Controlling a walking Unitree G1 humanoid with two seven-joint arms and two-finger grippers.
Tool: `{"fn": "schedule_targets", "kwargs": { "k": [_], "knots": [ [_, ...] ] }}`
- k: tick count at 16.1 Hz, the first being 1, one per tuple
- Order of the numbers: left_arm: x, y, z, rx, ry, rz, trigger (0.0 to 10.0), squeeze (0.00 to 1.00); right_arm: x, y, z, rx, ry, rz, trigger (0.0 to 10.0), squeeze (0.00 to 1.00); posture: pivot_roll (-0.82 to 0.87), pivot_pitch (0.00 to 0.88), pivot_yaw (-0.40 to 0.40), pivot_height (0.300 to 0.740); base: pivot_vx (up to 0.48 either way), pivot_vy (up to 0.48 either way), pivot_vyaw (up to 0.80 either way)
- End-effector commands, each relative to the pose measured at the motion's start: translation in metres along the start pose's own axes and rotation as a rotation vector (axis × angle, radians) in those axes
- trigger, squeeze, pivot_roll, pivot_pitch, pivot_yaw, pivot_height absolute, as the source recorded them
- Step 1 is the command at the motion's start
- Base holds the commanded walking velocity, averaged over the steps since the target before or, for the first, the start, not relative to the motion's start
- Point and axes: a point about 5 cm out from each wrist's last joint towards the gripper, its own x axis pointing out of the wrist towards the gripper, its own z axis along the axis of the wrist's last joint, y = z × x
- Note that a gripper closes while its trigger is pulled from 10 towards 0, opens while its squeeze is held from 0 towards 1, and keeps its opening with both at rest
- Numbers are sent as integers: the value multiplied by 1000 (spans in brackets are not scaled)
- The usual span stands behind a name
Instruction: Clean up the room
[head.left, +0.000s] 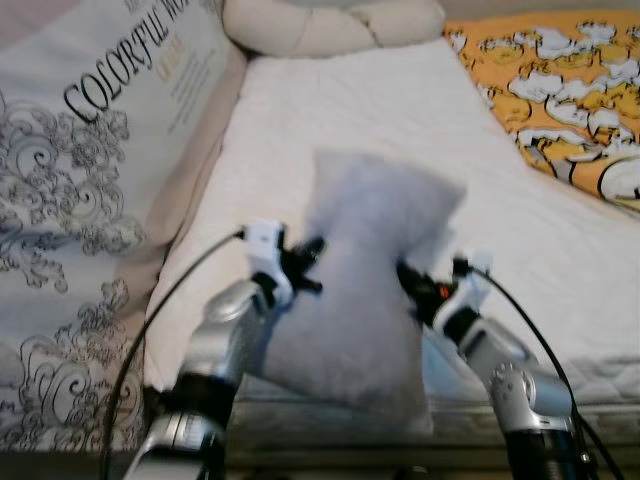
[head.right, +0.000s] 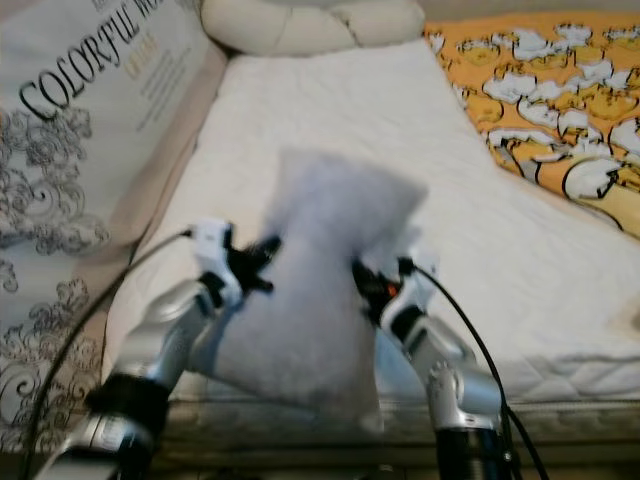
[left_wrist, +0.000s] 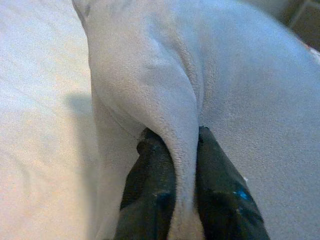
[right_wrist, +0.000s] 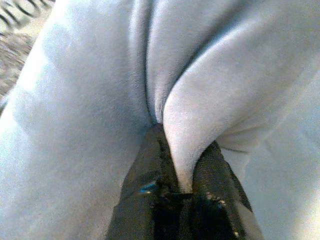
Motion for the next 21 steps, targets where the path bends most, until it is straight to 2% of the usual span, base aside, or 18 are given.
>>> {"fn": "schedule_targets", "kwargs": {
  "k": [1, 3, 4, 5, 6, 7, 9, 12, 14, 15, 19, 21],
  "knots": [
    [-4, -3, 11, 30, -36, 16, 0, 0, 6, 17, 10, -37, -24, 57, 0, 0, -59, 0, 100, 740, 0, 0, 0],
    [-10, -4, 14, 39, -52, 39, 0, 0, 7, 22, 16, -57, -49, 64, 0, 0, -57, 0, 94, 740, 0, 0, 0],
    [-17, -5, 16, 75, -57, 68, 0, 0, 5, 20, 25, -104, -93, 21, 0, 0, -23, 0, 57, 740, 0, 0, 0],
    [-22, -6, 18, 96, -60, 88, 0, 0, 3, 16, 32, -144, -123, -40, 4118, 0, -12, 0, 48, 740, 0, 0, 0],
    [-23, -6, 19, 102, -62, 98, 0, 0, 2, 15, 33, -158, -130, -67, 4118, 0, -6, 0, 42, 740, 0, 0, 0],
    [-27, -3, 23, 154, -56, 160, 10000, 0, -1, 12, 36, -233, -122, -147, 10000, 0, -9, 0, 46, 740, 0, 0, 0],
    [-31, -2, 24, 173, -26, 198, 10000, 0, -6, 10, 37, -280, -123, -234, 10000, 0, -18, 0, 58, 740, 0, 0, 0],
    [-37, -5, 26, 200, -34, 211, 10000, 0, -8, 16, 41, -324, -165, -162, 10000, 0, -17, 0, 55, 740, 0, 0, 0],
    [-40, -6, 28, 224, -39, 222, 10000, 0, -9, 15, 43, -269, -197, -204, 10000, 0, -18, 0, 52, 740, 0, 0, 0],
    [-41, -8, 27, 249, -19, 215, 10000, 0, -8, 16, 39, -269, -153, -176, 10000, 0, -13, 0, 49, 740, 0, 0, 0],
    [-41, -10, 33, 271, -24, 210, 10000, 0, -10, 23, 27, -181, -139, -116, 10000, 0, -3, 0, 49, 740, 0, 142, 0],
    [-42, -11, 34, 275, -23, 211, 10000, 0, -11, 24, 27, -178, -146, -122, 10000, 0, -5, 0, 55, 740, 0, 339, 0]
  ]
}}
